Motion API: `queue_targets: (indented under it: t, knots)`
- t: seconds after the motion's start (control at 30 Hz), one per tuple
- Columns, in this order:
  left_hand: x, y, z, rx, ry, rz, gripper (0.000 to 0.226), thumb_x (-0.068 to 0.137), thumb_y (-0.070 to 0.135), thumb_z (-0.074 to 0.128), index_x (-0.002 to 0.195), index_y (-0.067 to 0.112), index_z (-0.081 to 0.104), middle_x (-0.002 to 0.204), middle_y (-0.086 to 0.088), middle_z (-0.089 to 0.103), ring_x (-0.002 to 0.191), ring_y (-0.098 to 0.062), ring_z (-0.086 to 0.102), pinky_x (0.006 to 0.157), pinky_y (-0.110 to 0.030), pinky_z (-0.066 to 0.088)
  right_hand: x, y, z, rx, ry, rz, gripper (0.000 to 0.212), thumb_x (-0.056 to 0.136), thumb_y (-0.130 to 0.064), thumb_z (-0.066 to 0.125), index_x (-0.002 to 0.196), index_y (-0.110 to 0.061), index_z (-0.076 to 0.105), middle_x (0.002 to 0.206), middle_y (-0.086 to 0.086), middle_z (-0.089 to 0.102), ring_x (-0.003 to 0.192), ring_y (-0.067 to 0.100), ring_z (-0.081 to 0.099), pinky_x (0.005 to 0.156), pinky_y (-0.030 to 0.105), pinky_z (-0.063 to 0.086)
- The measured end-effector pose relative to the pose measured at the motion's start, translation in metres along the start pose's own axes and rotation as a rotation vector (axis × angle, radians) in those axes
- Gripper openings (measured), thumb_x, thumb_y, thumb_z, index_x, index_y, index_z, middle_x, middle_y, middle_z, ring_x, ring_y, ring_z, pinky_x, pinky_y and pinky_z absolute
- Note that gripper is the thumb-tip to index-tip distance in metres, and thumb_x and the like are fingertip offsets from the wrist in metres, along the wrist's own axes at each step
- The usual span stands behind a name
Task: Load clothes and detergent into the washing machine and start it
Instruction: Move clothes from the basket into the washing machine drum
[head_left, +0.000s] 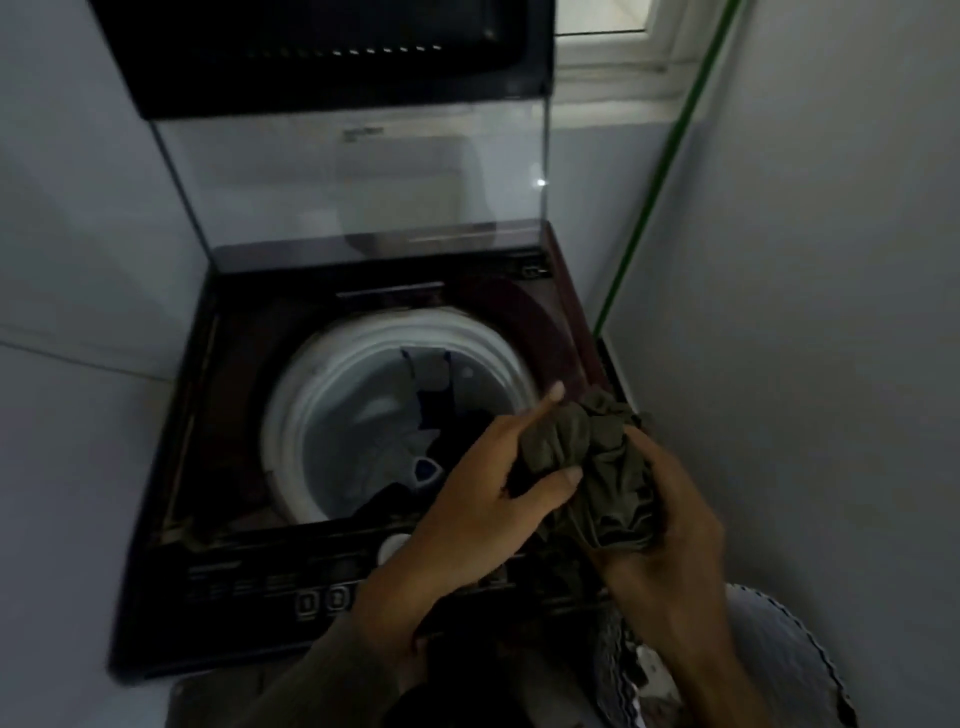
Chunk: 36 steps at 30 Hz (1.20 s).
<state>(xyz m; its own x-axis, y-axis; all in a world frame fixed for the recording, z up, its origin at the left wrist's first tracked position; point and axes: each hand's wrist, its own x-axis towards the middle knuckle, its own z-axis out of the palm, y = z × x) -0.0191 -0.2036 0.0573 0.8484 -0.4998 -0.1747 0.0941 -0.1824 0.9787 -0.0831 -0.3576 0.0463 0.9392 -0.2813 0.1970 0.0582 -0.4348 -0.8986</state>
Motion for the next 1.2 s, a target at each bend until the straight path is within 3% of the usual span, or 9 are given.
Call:
queue_targets:
  t: [0.1, 0.17, 0.3, 0.47, 0.7, 0.9, 1.0, 1.13, 1.2]
  knots:
    - [-0.007, -0.007, -0.052, -0.143, 0.098, -0.045, 0.079, 0.084, 0.049, 0.067, 0.149, 0.055, 0.023, 0.141, 0.029, 0.049, 0.127, 0.011, 0.048, 0.104, -0.021, 0.046, 0.023, -0.014, 0.047, -0.154, -0.114, -0.095, 0.066, 0.076, -0.019, 0.080, 0.137, -0.023, 0.053, 0.136, -0.007, 0.056, 0.125, 0.006, 0.052, 0.104, 0.019, 0.043]
    - [-0.003, -0.016, -0.086, -0.171, 0.138, -0.101, 0.076, 0.080, 0.050, 0.071, 0.147, 0.048, 0.035, 0.135, 0.026, 0.056, 0.120, 0.010, 0.054, 0.095, -0.017, 0.050, 0.040, -0.021, 0.081, -0.242, -0.208, -0.120, 0.066, 0.078, -0.021, 0.077, 0.138, -0.020, 0.050, 0.138, -0.002, 0.052, 0.124, 0.008, 0.050, 0.102, 0.008, 0.036]
    - [0.026, -0.053, -0.137, -0.067, 0.258, -0.229, 0.036, 0.084, 0.036, 0.075, 0.116, 0.038, 0.057, 0.107, 0.022, 0.064, 0.101, 0.005, 0.062, 0.073, -0.006, 0.050, 0.071, -0.016, 0.156, -0.384, -0.435, 0.021, 0.072, 0.083, -0.029, 0.069, 0.147, -0.022, 0.036, 0.144, 0.003, 0.042, 0.126, 0.022, 0.048, 0.102, 0.034, 0.045]
    - [0.063, -0.120, -0.181, -0.252, 0.390, -0.518, 0.043, 0.091, 0.028, 0.071, 0.131, 0.019, 0.058, 0.115, -0.001, 0.065, 0.103, -0.018, 0.063, 0.083, -0.028, 0.054, 0.107, 0.019, 0.227, -0.234, -0.608, 0.414, 0.101, 0.062, -0.030, 0.090, 0.143, -0.017, 0.031, 0.132, 0.002, 0.055, 0.110, 0.012, 0.055, 0.086, 0.021, 0.045]
    - [0.090, -0.178, -0.211, -0.586, 0.520, -0.856, 0.047, 0.097, 0.022, 0.058, 0.143, 0.019, 0.046, 0.126, -0.013, 0.060, 0.107, -0.033, 0.061, 0.091, -0.049, 0.056, 0.122, 0.064, 0.274, -0.277, -0.609, 0.642, 0.097, 0.069, -0.022, 0.087, 0.147, -0.017, 0.030, 0.137, 0.010, 0.053, 0.123, 0.024, 0.052, 0.098, 0.029, 0.044]
    - [0.099, -0.202, -0.210, -0.604, 0.557, -0.810, 0.044, 0.102, 0.013, 0.044, 0.146, 0.019, 0.044, 0.134, -0.013, 0.057, 0.100, -0.026, 0.056, 0.082, -0.038, 0.050, 0.132, 0.071, 0.299, -0.341, -0.588, 0.609, 0.071, 0.077, -0.014, 0.079, 0.140, -0.013, 0.046, 0.133, 0.010, 0.058, 0.123, 0.025, 0.054, 0.101, 0.031, 0.045]
    - [0.098, -0.211, -0.205, -0.576, 0.545, -0.785, 0.043, 0.102, 0.007, 0.042, 0.144, 0.015, 0.046, 0.119, -0.012, 0.061, 0.083, -0.019, 0.058, 0.071, -0.031, 0.050, 0.134, 0.072, 0.309, -0.326, -0.593, 0.585, 0.064, 0.081, -0.008, 0.074, 0.140, -0.007, 0.047, 0.134, 0.014, 0.058, 0.121, 0.025, 0.058, 0.101, 0.030, 0.046]
    - [0.097, -0.221, -0.200, -0.520, 0.510, -0.784, 0.045, 0.100, 0.006, 0.042, 0.144, 0.015, 0.046, 0.133, -0.012, 0.058, 0.109, -0.028, 0.060, 0.095, -0.040, 0.052, 0.132, 0.076, 0.313, -0.336, -0.619, 0.561, 0.056, 0.081, -0.005, 0.071, 0.134, -0.008, 0.053, 0.129, 0.014, 0.062, 0.119, 0.026, 0.060, 0.101, 0.036, 0.048]
    - [0.096, -0.218, -0.198, -0.427, 0.490, -0.760, 0.046, 0.099, 0.005, 0.044, 0.144, 0.015, 0.047, 0.138, -0.009, 0.055, 0.117, -0.029, 0.057, 0.100, -0.039, 0.049, 0.128, 0.074, 0.308, -0.336, -0.616, 0.582, 0.060, 0.080, -0.002, 0.071, 0.136, -0.010, 0.052, 0.130, 0.012, 0.061, 0.120, 0.023, 0.059, 0.096, 0.030, 0.050]
